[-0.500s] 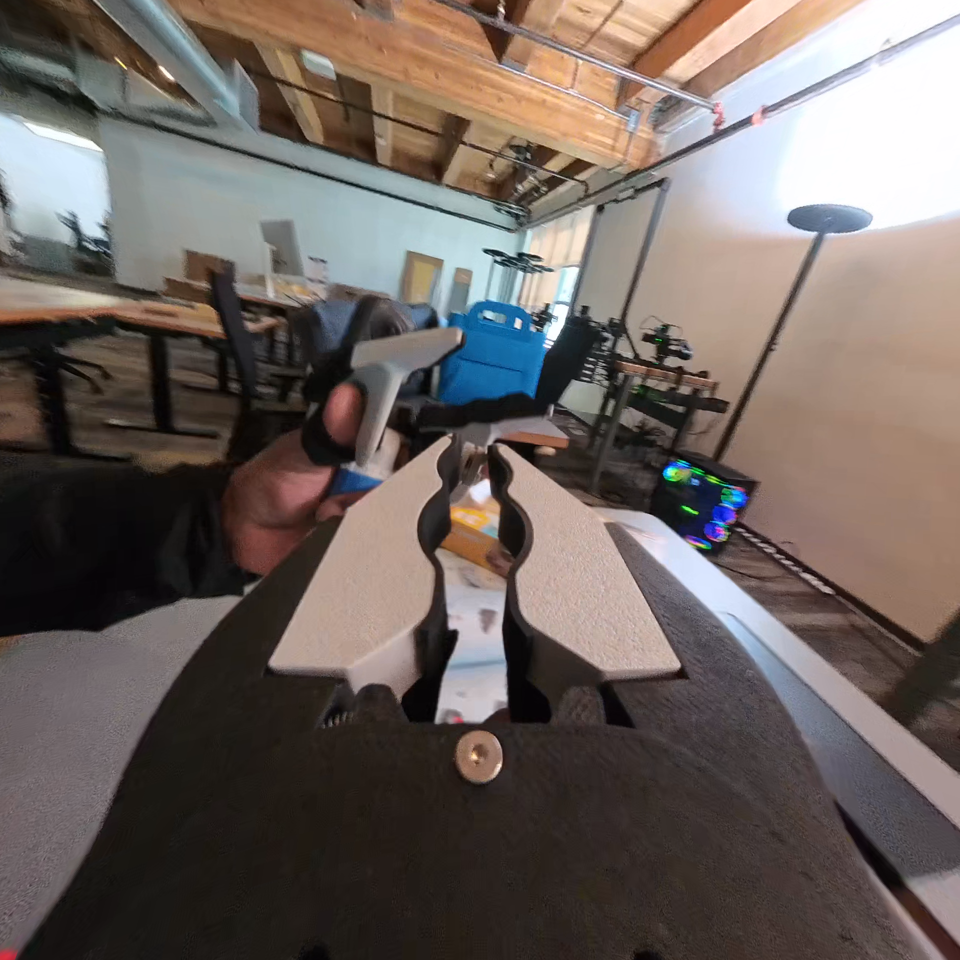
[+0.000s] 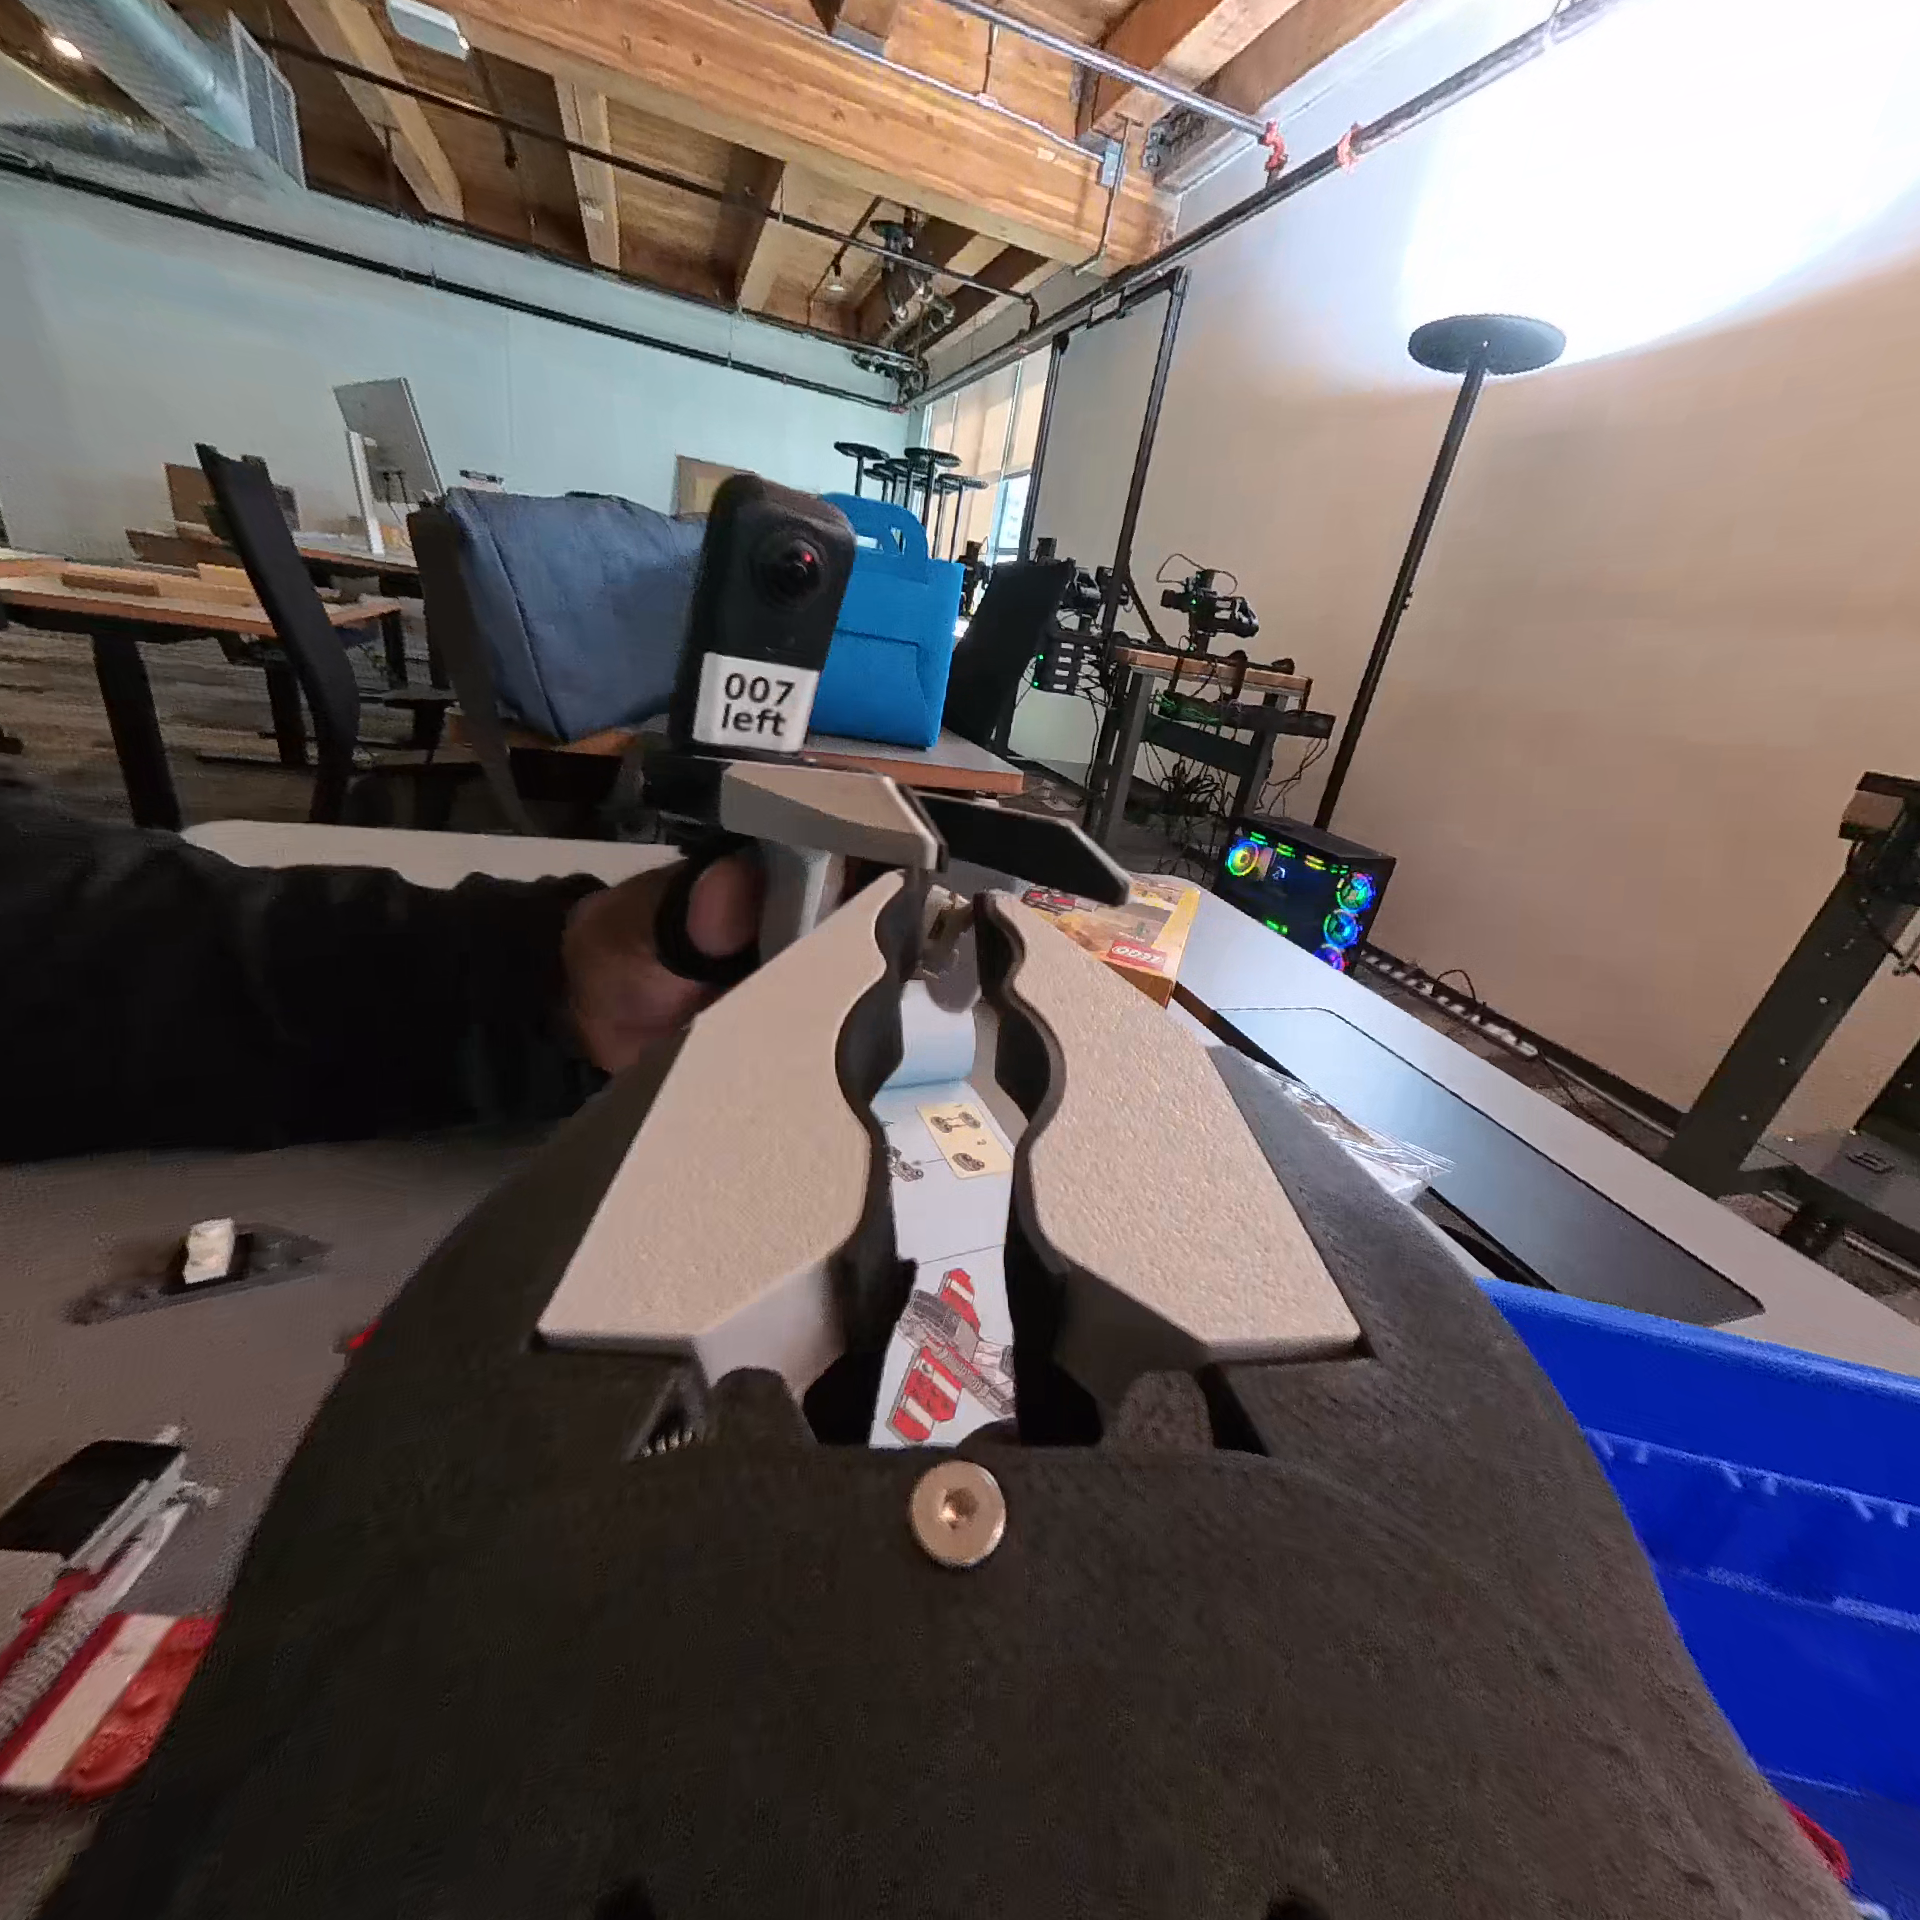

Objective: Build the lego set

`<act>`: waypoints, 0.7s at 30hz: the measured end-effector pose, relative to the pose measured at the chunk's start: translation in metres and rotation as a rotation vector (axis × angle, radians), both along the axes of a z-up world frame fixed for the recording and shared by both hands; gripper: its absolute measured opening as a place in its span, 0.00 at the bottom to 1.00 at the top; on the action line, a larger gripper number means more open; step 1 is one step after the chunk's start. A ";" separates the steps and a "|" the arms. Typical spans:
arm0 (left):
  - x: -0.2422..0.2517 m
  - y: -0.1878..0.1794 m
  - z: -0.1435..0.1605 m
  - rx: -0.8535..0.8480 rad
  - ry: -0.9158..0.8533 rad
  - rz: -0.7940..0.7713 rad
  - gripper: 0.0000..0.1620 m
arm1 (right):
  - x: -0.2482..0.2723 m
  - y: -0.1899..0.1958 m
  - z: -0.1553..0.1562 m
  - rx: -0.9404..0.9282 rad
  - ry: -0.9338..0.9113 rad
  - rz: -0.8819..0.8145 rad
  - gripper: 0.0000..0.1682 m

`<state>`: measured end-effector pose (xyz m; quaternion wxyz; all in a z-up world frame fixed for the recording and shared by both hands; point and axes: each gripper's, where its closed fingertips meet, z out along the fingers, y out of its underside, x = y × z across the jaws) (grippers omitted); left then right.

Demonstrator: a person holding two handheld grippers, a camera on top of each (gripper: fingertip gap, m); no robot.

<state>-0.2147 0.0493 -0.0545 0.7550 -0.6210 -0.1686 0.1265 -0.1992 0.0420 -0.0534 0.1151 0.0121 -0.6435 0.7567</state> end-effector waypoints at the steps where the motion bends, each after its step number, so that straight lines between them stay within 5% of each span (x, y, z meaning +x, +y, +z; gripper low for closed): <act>1: -0.002 0.001 -0.001 -0.001 0.004 -0.010 0.29 | -0.001 -0.002 -0.004 0.010 0.001 0.007 0.06; 21: -0.008 -0.017 0.014 -0.124 -0.012 0.053 0.29 | -0.016 -0.011 -0.033 0.056 -0.034 0.000 0.06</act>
